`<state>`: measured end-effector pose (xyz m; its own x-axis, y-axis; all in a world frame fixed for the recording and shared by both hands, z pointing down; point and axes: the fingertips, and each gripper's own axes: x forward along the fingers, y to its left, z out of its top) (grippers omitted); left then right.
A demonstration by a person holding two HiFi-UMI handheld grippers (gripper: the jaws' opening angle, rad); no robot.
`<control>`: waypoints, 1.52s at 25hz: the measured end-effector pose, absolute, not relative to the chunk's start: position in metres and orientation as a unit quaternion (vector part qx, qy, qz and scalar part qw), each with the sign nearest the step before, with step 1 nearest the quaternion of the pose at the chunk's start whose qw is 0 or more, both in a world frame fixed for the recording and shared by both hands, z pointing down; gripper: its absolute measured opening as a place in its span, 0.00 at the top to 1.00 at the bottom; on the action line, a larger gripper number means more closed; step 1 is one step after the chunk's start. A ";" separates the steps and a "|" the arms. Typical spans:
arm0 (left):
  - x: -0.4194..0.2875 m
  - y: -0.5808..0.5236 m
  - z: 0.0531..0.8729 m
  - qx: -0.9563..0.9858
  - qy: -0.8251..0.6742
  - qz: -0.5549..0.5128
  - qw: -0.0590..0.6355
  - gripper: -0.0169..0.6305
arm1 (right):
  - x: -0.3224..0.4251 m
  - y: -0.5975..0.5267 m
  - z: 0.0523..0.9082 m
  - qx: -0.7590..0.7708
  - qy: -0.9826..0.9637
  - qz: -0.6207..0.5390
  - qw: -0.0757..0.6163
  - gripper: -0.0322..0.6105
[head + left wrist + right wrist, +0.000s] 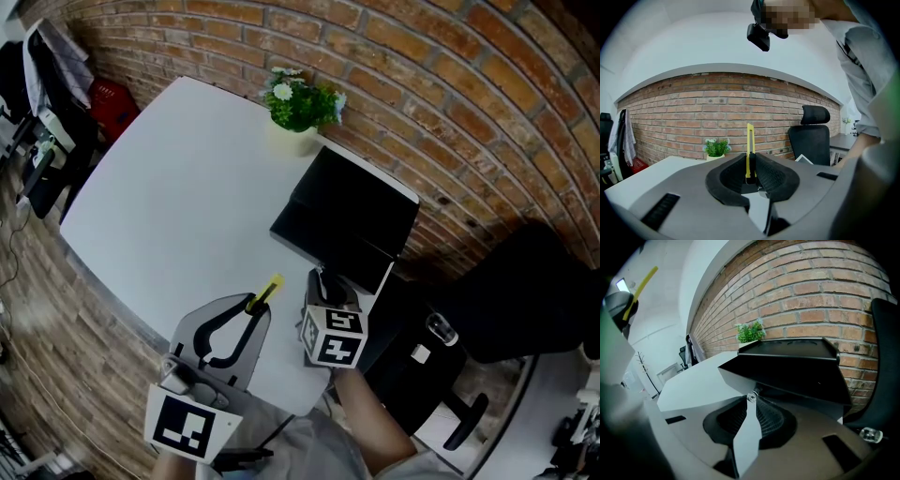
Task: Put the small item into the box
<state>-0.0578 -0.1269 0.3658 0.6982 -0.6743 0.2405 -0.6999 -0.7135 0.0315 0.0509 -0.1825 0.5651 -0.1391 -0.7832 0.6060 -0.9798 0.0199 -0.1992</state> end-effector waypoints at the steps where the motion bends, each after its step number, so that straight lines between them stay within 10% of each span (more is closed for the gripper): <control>1: -0.059 -0.126 0.366 0.920 -0.372 0.106 0.060 0.86 | 0.048 -0.179 0.566 0.633 -0.695 0.297 0.167 0.82; 23: -0.070 -0.109 0.355 0.926 -0.360 0.098 0.054 0.86 | 0.026 -0.135 0.561 0.631 -0.697 0.296 0.170 0.82; 38: -0.050 -0.106 0.291 0.938 -0.342 0.042 0.030 0.86 | 0.081 -0.127 0.410 0.684 -0.711 0.146 0.076 0.85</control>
<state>-0.0498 -0.1064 0.2907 0.7622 -0.6398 0.0991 -0.6448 -0.7638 0.0285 0.0808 -0.1271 0.4099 -0.0526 -0.9502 0.3073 -0.9945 0.0219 -0.1027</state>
